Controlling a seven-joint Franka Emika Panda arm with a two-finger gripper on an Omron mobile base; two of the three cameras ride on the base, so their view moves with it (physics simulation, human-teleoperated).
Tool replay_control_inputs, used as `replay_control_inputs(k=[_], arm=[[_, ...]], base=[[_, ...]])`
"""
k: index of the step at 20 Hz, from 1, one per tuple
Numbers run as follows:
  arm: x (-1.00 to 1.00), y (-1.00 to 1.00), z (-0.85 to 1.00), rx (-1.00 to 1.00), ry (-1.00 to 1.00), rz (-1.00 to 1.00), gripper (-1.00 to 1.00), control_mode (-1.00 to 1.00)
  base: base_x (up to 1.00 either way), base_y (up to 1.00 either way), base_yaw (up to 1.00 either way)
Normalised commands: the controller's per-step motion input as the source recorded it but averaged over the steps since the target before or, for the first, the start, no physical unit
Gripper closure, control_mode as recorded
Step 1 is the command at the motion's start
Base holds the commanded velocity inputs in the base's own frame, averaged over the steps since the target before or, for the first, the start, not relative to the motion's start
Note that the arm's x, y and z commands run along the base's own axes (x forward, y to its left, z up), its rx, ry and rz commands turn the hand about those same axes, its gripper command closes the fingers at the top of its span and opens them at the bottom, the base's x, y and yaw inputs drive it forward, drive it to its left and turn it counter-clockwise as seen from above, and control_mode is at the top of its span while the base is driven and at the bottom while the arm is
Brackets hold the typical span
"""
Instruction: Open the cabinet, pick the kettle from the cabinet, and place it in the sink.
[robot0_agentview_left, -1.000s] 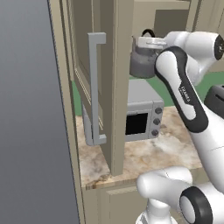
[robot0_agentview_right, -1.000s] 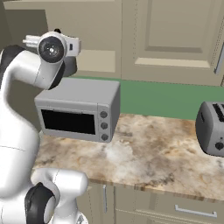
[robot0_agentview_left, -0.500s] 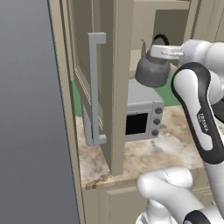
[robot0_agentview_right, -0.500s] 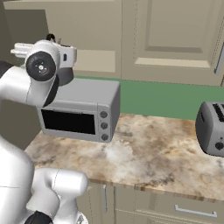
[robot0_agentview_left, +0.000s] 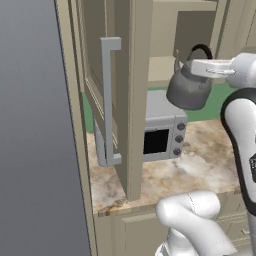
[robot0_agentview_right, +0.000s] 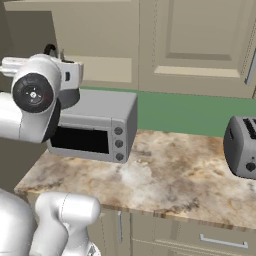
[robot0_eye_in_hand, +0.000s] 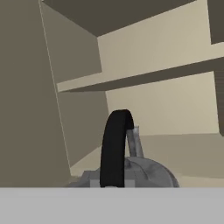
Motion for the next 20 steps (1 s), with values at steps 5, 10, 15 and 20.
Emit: replay_control_inputs(k=[5,10,15,20], arm=[[-0.46,-0.15,-0.25,-0.13,0.0,0.0,1.0,-1.0],[-0.33,-0.03,-0.3,-0.11,0.02,0.0,1.0,-1.0],[-0.17,-0.04,-0.3,-0.03,0.04,0.0,1.0,-1.0],[-0.13,-0.06,-0.28,0.01,0.14,0.0,1.0,-1.0]], base=[[0.0,0.0,0.0],[0.0,0.0,0.0],[0.0,0.0,0.0],[0.0,0.0,0.0]])
